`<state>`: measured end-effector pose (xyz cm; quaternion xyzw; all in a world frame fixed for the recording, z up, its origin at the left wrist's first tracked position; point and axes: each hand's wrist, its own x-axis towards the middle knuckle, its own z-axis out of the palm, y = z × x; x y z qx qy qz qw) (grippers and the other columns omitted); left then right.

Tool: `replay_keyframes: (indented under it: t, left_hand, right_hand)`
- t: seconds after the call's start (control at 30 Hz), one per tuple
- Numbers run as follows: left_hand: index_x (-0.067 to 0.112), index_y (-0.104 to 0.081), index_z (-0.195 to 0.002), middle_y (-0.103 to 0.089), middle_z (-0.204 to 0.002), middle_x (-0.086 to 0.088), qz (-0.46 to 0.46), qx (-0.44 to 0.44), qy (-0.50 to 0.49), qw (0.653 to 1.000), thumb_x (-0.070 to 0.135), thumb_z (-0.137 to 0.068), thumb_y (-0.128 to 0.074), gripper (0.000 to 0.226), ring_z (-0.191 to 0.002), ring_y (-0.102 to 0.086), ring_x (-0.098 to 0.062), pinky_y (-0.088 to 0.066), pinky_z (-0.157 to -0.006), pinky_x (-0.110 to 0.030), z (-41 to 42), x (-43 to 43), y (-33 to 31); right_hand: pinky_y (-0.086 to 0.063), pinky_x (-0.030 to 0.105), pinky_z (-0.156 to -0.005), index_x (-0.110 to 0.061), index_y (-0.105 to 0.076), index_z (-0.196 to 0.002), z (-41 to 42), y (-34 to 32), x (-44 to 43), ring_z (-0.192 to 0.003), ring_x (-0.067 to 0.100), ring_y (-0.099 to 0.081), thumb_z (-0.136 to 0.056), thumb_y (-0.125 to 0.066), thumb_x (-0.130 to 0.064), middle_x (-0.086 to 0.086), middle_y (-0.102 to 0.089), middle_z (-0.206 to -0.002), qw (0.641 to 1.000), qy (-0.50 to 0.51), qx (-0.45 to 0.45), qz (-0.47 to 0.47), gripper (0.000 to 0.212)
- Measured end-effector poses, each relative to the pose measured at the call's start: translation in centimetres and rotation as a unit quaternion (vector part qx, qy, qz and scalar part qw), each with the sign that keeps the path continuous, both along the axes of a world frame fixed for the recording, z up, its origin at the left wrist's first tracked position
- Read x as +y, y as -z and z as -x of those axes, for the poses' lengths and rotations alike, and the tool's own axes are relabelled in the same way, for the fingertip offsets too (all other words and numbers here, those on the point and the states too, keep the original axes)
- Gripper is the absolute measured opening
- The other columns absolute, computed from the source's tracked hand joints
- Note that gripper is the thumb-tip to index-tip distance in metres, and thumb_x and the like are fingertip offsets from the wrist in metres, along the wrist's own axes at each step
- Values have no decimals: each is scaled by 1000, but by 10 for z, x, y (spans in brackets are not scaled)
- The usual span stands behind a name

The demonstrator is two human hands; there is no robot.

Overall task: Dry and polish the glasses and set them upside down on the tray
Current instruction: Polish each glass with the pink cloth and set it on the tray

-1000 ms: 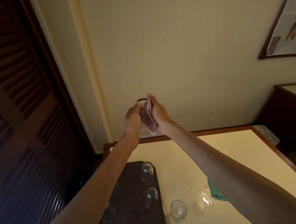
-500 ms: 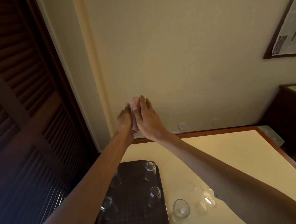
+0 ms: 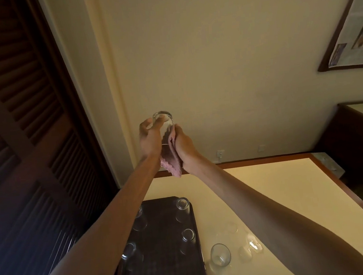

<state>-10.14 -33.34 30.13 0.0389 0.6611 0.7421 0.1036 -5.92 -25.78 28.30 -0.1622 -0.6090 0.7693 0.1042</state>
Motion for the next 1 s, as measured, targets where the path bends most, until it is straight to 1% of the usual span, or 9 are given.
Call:
replay_keyframes:
  t: [0.13, 0.27, 0.37, 0.43, 0.5, 0.57, 0.67, 0.83, 1.0]
  left_hand:
    - [12, -70, -114, -70, -90, -13, -15, -25, 26, 999, 61, -78, -67, 61, -76, -69, -21, -51, -56, -29, 7, -6, 7]
    - [10, -53, -58, -41, -38, -1, -7, -15, 53, 998, 32, -111, -38, 60, -38, -42, -14, -41, -47, -27, -8, -1, 10]
    - [10, -63, -71, -56, -49, -2, -16, -29, 71, 997, 36, -112, -34, 56, -57, -58, -14, -52, -62, -30, -10, 2, 15]
    - [14, -70, -85, -68, -64, 0, -16, -24, 80, 996, 42, -111, -33, 53, -68, -64, -14, -52, -69, -30, -12, 3, 14]
    - [21, -74, -89, -74, -81, 0, -4, 4, 65, 998, 52, -109, -33, 55, -78, -66, -10, -47, -73, -24, -13, 6, 8]
    - [24, -76, -100, -74, -102, -3, 15, 34, 54, 998, 64, -100, -44, 51, -94, -67, -9, -44, -74, -19, -15, 9, -3]
    - [26, -74, -111, -67, -121, -10, 20, 51, 3, 998, 73, -74, -60, 61, -106, -69, -20, -55, -80, -29, -15, 11, -10]
    - [21, -62, -131, -65, -118, -3, -35, 45, -13, 998, 38, -96, -66, 39, -104, -64, -17, -51, -75, -29, -9, 9, -16]
    - [18, -63, -121, -71, -116, -10, -16, 16, -1, 1000, 41, -100, -58, 31, -105, -70, -25, -60, -78, -39, -6, 14, -10]
  right_hand:
    - [-51, 29, -55, 0, -53, -113, -8, 10, -5, -59, 14, -62, -106, -25, -47, 3, -62, -71, 956, 50, 123, -261, 55]
    - [-53, 34, -95, -1, -30, -148, -6, -1, 4, -116, 27, -58, -107, -33, -34, 17, -47, -138, 854, 88, 117, -499, 53]
    - [-49, 39, -104, -3, -31, -149, -1, -14, 7, -123, 28, -57, -105, -33, -44, 17, -48, -144, 889, 89, 68, -444, 61]
    - [-60, 39, -75, -2, -55, -118, 1, -21, 13, -80, 21, -70, -103, -29, -52, 7, -72, -94, 936, 91, 97, -325, 58]
    - [-51, 31, -56, -7, -65, -77, 4, -28, 20, -52, 22, -59, -105, -25, -51, 1, -61, -55, 975, 55, 96, -194, 66]
    - [-51, 32, -61, -15, -70, -69, 5, -35, 23, -61, 27, -62, -106, -24, -49, 9, -64, -61, 997, 18, 63, -31, 68]
    - [-55, 33, -67, -13, -71, -96, 5, -35, 20, -78, 27, -69, -102, -32, -48, 15, -70, -89, 995, -8, 7, 94, 53]
    - [-50, 30, -65, -14, -58, -79, -9, -22, 9, -62, 17, -60, -105, -24, -49, 7, -58, -67, 1000, 10, 27, 11, 56]
    - [-48, 18, -52, -8, -40, -115, -18, -4, 1, -59, 2, -62, -107, -30, -42, -10, -59, -75, 959, 83, 127, -241, 37]
